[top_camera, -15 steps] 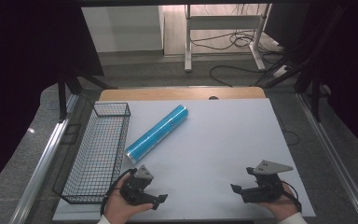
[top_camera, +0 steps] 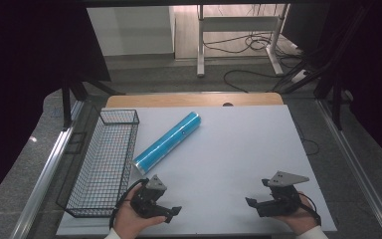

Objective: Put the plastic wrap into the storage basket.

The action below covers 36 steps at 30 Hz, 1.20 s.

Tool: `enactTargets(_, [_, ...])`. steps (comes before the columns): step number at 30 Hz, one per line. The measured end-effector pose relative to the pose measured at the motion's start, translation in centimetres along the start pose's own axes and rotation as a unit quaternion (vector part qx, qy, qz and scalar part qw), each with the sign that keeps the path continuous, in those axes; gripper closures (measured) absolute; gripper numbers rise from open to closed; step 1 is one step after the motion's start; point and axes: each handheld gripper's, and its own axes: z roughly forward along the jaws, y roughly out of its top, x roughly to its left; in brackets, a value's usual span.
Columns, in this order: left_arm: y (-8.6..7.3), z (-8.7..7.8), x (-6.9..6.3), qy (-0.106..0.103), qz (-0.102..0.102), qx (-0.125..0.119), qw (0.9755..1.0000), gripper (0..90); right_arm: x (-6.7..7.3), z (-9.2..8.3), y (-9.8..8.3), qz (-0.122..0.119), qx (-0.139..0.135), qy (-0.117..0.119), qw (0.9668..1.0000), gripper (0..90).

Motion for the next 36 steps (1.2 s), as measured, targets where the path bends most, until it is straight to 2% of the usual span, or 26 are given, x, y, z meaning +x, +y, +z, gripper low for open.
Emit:
enactTargets(8, [1.7, -0.3, -0.1, -0.017, 0.004, 0.002, 0.9998, 17.9, -0.1, 0.1, 0.2, -0.002, -0.003, 0.004, 1.0000, 13.4])
enactTargets(12, [2.5, -0.5, -0.1, -0.018, 0.007, 0.000, 0.9998, 18.0, 0.1, 0.3, 0.3, -0.006, 0.004, 0.007, 0.9999, 13.4])
enactTargets(15, [4.0, -0.6, 0.4, -0.022, -0.001, -0.001, 0.9998, 17.9, 0.1, 0.5, 0.4, -0.008, 0.007, 0.008, 0.9999, 13.4])
enactTargets(19, [5.1, -0.7, 0.8, -0.025, -0.005, 0.002, 0.9997, 18.0, 0.1, 0.6, 0.5, -0.010, 0.008, 0.010, 0.9999, 13.4])
enactTargets(21, [6.2, -0.9, 1.4, -0.025, -0.012, 0.003, 0.9996, 18.1, 0.1, 0.7, 0.5, -0.011, 0.010, 0.011, 0.9998, 13.4])
enactTargets(25, [7.3, -0.8, 2.2, -0.030, -0.021, 0.005, 0.9993, 18.3, 0.1, 0.8, 0.5, -0.012, 0.012, 0.012, 0.9998, 13.4])
enactTargets(27, [8.4, -0.6, 3.1, -0.025, -0.031, -0.003, 0.9992, 18.7, 0.1, 0.9, 0.5, -0.013, 0.015, 0.015, 0.9997, 13.4])
enactTargets(29, [8.7, -0.5, 3.4, -0.019, -0.036, -0.009, 0.9991, 20.0, 0.1, 1.0, 0.5, -0.014, 0.017, 0.015, 0.9996, 13.4])
enactTargets(32, [9.9, -0.3, 4.5, -0.014, -0.044, -0.012, 0.9989, 21.6, 0.1, 1.0, 0.5, -0.013, 0.019, 0.018, 0.9996, 13.4])
enactTargets(34, [11.0, 0.1, 5.5, -0.015, -0.045, -0.004, 0.9989, 23.6, 0.1, 1.2, 0.5, -0.008, 0.022, 0.022, 0.9995, 13.4])
enactTargets(35, [11.0, 0.1, 5.5, -0.015, -0.045, -0.004, 0.9989, 24.3, 0.1, 1.2, 0.5, -0.008, 0.022, 0.022, 0.9995, 13.4])
enactTargets(36, [11.5, 0.4, 6.3, -0.016, -0.054, -0.004, 0.9984, 24.9, 0.1, 1.2, 0.4, -0.009, 0.023, 0.021, 0.9995, 13.4])
